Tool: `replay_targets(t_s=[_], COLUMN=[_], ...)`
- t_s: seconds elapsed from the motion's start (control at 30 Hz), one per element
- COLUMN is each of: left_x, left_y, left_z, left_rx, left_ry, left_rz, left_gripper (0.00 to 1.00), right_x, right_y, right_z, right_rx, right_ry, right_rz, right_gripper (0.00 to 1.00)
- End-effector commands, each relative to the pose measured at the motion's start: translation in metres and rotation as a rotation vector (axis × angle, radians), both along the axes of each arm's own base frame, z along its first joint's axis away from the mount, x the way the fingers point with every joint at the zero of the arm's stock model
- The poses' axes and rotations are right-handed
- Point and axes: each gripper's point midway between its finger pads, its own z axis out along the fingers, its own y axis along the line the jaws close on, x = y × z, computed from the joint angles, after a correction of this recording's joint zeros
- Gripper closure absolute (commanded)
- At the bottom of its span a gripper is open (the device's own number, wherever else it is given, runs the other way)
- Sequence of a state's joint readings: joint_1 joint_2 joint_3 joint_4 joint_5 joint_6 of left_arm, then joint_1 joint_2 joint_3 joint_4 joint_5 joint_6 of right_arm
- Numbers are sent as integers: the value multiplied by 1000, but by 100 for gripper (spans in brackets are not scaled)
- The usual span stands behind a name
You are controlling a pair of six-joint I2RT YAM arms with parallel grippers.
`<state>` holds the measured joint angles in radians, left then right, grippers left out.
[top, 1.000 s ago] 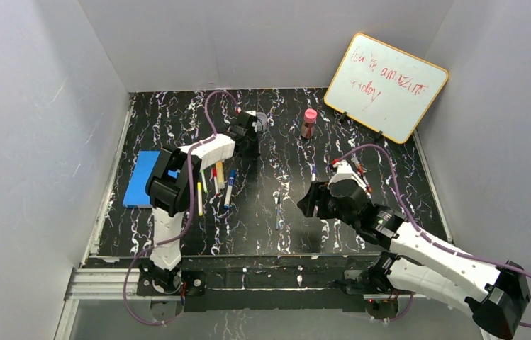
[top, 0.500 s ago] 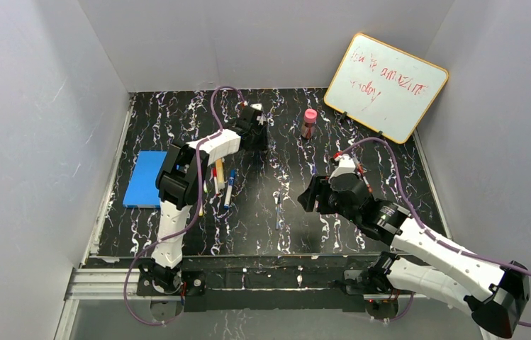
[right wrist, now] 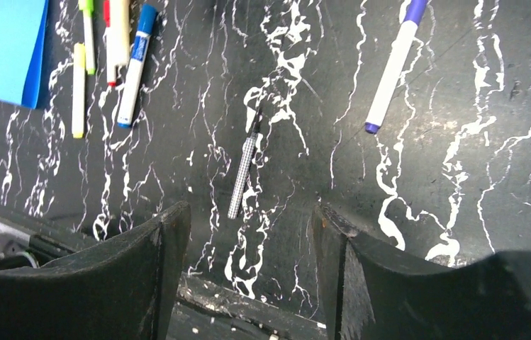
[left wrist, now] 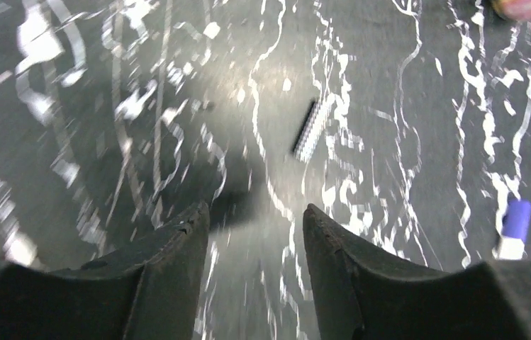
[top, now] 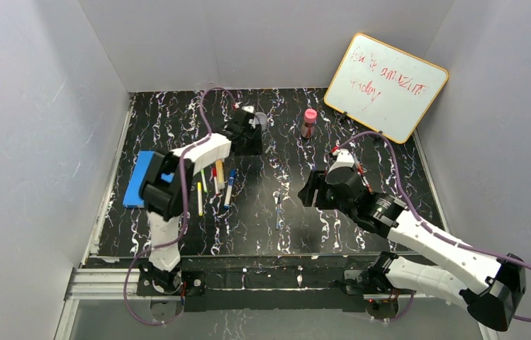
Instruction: Open the pen caps
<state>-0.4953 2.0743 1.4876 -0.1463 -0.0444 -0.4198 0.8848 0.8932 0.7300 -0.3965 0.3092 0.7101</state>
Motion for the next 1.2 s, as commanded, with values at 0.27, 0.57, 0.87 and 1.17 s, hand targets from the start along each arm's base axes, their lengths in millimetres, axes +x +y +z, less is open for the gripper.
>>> replay_targets(t_s=[0.27, 0.57, 0.87, 1.17], left_x=[-108, -180, -197, -198], left_y=[75, 99, 115, 114], left_z=[155, 165, 162, 161], left_rx=[-105, -190, -134, -131], left_ry=[-379, -497, -515, -521], left_rz=[114, -15, -17, -25], left_gripper=[17, 13, 14, 16], right_x=[72, 129, 154, 131], right_y=[-22, -31, -15, -39], right_z=[-33, -93, -115, -145], right_rx=[-170, -230, -268, -393], right_ry=[131, 229, 294, 367], right_rz=[-239, -219, -198, -206], right_gripper=[39, 40, 44, 52])
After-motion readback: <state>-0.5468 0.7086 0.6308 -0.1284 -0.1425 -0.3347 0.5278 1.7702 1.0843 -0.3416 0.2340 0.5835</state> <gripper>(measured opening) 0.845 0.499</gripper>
